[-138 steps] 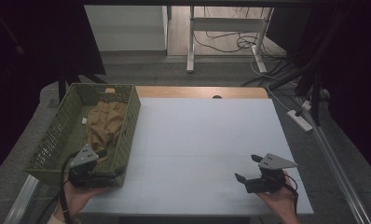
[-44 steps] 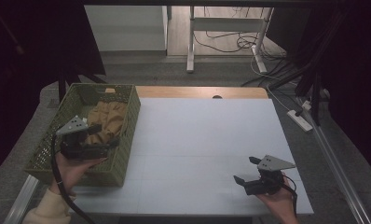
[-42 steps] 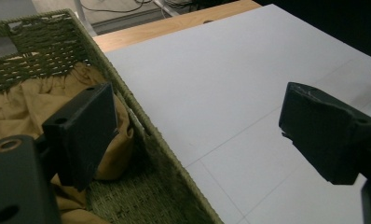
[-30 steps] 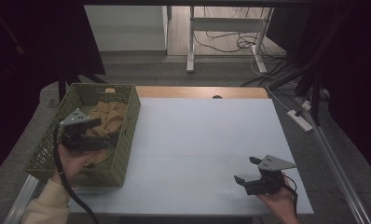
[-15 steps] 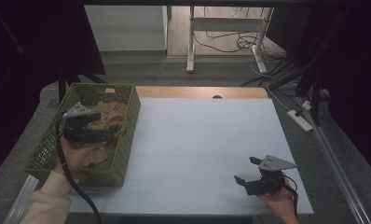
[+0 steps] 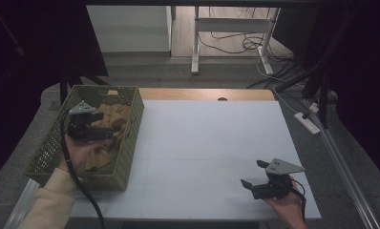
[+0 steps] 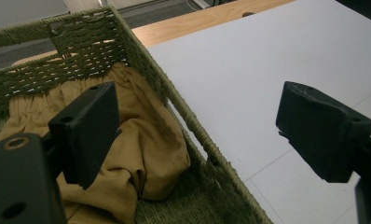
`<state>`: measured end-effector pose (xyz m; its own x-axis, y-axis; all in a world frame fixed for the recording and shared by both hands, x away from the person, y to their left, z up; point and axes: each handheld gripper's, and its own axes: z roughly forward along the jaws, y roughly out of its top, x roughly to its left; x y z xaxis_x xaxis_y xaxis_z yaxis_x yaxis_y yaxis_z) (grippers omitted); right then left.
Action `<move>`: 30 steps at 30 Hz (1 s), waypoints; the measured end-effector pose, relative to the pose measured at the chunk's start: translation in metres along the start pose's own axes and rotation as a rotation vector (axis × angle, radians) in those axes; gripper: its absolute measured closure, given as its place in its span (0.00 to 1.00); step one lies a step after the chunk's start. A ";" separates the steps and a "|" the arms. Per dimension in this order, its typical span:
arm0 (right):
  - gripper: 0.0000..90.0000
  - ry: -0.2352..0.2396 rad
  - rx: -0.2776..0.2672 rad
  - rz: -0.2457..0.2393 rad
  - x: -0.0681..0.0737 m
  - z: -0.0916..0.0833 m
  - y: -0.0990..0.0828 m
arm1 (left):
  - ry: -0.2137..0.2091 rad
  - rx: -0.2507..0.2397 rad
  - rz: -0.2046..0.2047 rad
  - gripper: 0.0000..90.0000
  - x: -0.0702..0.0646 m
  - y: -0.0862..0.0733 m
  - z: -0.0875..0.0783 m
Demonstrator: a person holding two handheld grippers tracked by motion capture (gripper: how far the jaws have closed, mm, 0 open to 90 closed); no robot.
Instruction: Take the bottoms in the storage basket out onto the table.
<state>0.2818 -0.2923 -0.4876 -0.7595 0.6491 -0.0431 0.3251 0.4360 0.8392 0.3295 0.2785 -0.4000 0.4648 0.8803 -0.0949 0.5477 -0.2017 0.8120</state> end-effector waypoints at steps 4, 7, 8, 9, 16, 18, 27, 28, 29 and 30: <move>0.08 -0.001 0.005 -0.003 0.000 0.000 0.000 | 0.007 0.007 0.002 0.16 0.003 0.001 0.002; 0.08 0.001 0.005 -0.002 0.000 0.001 0.000 | 0.010 0.012 0.001 0.16 0.005 0.002 0.004; 0.08 -0.001 0.007 -0.003 0.000 0.001 0.000 | 0.012 0.017 -0.002 0.16 0.007 0.002 0.005; 0.08 0.000 0.008 -0.002 0.000 0.001 -0.001 | 0.013 0.021 -0.004 0.16 0.008 0.002 0.006; 0.08 -0.001 0.016 -0.003 0.000 0.001 -0.001 | 0.025 0.040 -0.014 0.16 0.016 0.003 0.012; 0.08 0.001 0.017 -0.003 0.000 0.002 -0.001 | 0.020 0.040 -0.021 0.16 0.017 0.004 0.014; 0.08 0.007 0.023 -0.003 0.000 0.003 -0.001 | 0.035 0.059 -0.030 0.16 0.023 0.007 0.022; 0.08 0.007 0.024 -0.003 0.000 0.003 -0.002 | 0.037 0.063 -0.029 0.16 0.024 0.007 0.024; 0.08 0.007 0.024 -0.002 0.000 0.003 -0.002 | 0.042 0.066 -0.029 0.16 0.025 0.007 0.025; 0.08 0.008 0.026 -0.002 0.000 0.003 -0.002 | 0.045 0.069 -0.032 0.16 0.026 0.007 0.026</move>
<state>0.2829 -0.2912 -0.4906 -0.7646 0.6433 -0.0399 0.3381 0.4530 0.8249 0.3642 0.2888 -0.4117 0.4151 0.9050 -0.0930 0.6092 -0.2006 0.7672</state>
